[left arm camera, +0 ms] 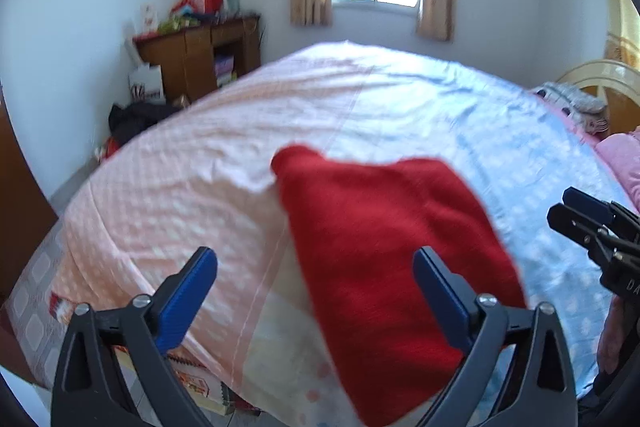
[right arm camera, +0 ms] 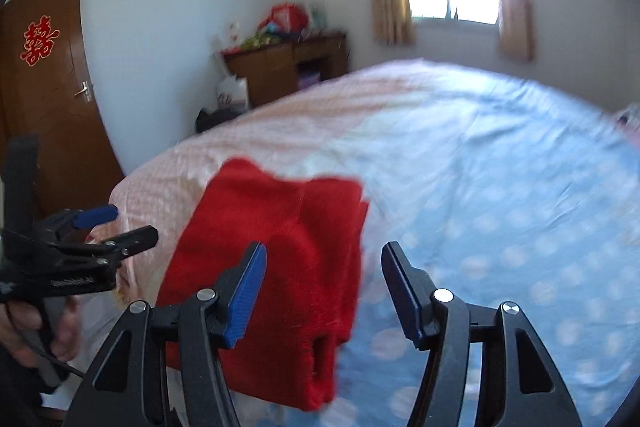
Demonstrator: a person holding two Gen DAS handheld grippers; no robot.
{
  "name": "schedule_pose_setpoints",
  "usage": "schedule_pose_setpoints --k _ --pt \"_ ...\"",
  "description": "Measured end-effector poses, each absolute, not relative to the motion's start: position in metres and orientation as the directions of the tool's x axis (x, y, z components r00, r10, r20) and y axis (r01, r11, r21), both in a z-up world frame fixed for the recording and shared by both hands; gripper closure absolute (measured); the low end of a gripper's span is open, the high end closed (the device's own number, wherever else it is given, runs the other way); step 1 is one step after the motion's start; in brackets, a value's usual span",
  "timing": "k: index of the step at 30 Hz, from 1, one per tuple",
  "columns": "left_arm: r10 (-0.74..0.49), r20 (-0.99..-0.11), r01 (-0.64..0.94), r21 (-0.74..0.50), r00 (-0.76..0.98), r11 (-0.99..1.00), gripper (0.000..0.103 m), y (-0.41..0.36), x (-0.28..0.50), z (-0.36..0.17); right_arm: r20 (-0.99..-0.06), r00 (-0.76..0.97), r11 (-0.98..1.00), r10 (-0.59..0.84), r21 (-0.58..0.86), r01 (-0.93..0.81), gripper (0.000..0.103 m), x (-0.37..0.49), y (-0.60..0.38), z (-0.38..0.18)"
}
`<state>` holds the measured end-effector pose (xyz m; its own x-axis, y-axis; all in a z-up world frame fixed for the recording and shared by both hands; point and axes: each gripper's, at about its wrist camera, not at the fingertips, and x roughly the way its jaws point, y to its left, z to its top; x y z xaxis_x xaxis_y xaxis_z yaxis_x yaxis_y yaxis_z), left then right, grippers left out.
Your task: Fold small clothes
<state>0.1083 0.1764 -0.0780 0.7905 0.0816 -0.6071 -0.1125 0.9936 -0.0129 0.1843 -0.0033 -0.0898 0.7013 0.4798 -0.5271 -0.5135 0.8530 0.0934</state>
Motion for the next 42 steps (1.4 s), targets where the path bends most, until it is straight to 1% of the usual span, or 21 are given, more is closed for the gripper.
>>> schedule_pose_setpoints --k 3,6,9,18,36,42 --pt "0.060 -0.580 -0.085 -0.017 0.812 0.996 0.001 0.167 0.102 -0.065 -0.480 0.746 0.865 0.462 0.056 -0.499 0.037 0.169 -0.012 -0.073" --pt "0.048 -0.573 -0.068 -0.013 0.818 0.998 0.001 0.162 0.100 -0.062 -0.455 0.767 0.869 0.452 0.032 -0.493 0.036 0.160 -0.011 -0.067" --pt "0.053 -0.570 -0.069 -0.006 0.820 0.998 0.001 0.161 0.100 -0.061 -0.443 0.776 0.873 0.450 0.037 -0.485 0.036 0.157 -0.016 -0.066" --pt "0.051 -0.571 -0.074 -0.018 0.819 0.997 0.001 0.161 0.100 -0.061 -0.437 0.787 0.887 0.436 0.061 -0.458 0.036 0.157 -0.022 -0.066" --pt "0.052 -0.571 -0.073 -0.014 0.820 0.997 0.001 0.157 0.098 -0.064 -0.443 0.786 0.890 0.432 0.067 -0.451 0.036 0.156 -0.021 -0.068" --pt "0.052 -0.572 -0.072 -0.013 0.819 0.997 0.001 0.157 0.098 -0.064 -0.431 0.792 0.891 0.431 0.067 -0.449 0.036 0.154 -0.021 -0.067"
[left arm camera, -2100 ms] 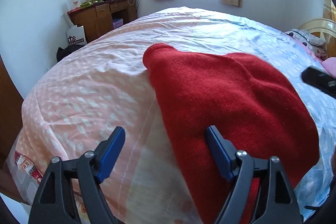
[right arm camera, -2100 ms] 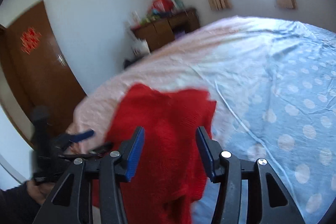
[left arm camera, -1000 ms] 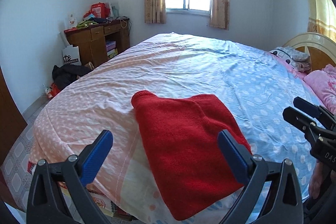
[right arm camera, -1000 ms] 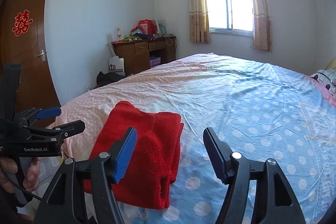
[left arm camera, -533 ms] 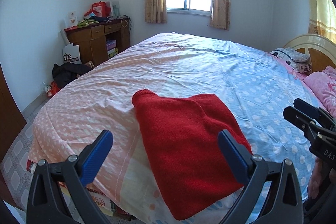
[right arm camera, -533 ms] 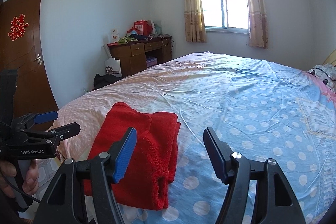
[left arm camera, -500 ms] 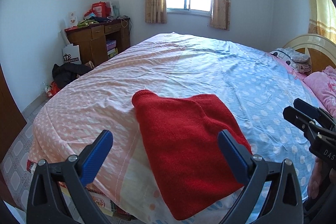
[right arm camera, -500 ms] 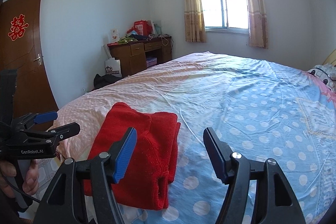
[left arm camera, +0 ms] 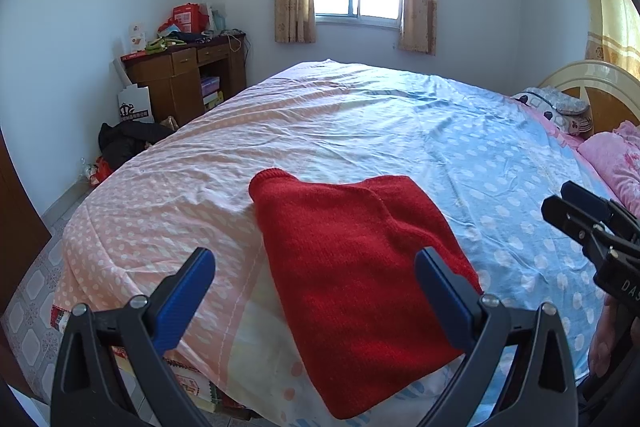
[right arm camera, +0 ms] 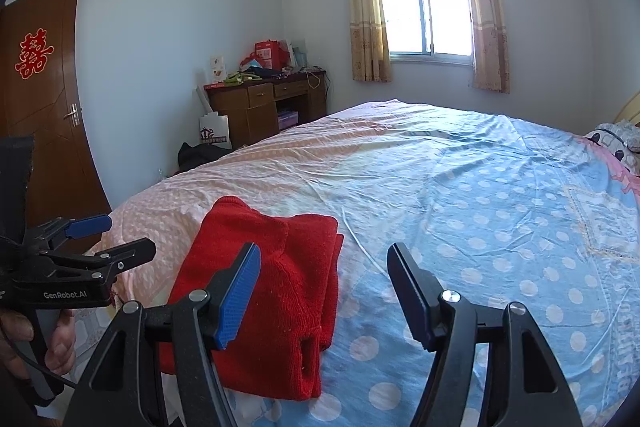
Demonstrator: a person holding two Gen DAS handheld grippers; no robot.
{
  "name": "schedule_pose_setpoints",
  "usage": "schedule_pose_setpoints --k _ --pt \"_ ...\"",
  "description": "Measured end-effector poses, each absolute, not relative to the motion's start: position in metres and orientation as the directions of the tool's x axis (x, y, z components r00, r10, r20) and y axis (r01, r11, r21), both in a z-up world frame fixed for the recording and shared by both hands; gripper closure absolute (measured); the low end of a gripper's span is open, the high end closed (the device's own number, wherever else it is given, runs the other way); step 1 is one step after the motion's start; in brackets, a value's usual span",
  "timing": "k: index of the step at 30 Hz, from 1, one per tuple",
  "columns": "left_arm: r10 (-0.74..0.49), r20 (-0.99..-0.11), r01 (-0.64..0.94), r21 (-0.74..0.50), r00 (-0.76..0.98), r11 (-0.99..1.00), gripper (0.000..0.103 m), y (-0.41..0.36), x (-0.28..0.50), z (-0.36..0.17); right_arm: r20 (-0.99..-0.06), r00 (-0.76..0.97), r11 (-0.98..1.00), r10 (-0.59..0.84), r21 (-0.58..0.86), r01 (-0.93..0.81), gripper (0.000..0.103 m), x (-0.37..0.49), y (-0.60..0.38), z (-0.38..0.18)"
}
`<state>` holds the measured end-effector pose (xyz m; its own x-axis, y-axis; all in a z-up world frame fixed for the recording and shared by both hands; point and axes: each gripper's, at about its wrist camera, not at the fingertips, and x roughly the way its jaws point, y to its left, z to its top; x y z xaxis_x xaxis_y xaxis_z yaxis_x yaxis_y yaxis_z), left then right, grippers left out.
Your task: Fold small clothes
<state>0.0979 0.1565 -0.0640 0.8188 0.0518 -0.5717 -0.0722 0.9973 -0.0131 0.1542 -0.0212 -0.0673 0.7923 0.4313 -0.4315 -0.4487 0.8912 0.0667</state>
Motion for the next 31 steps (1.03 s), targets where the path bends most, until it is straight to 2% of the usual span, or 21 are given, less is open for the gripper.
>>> schedule_pose_setpoints --k 9,31 --pt "0.047 -0.580 -0.051 0.009 0.813 0.999 0.000 0.153 0.099 -0.066 -0.404 0.808 0.895 0.429 0.071 -0.439 0.036 0.151 -0.023 -0.063" --pt "0.114 -0.533 -0.109 0.042 0.838 0.993 0.000 0.163 0.097 -0.059 -0.386 0.810 0.887 0.441 0.048 -0.459 0.036 0.144 -0.016 -0.061"
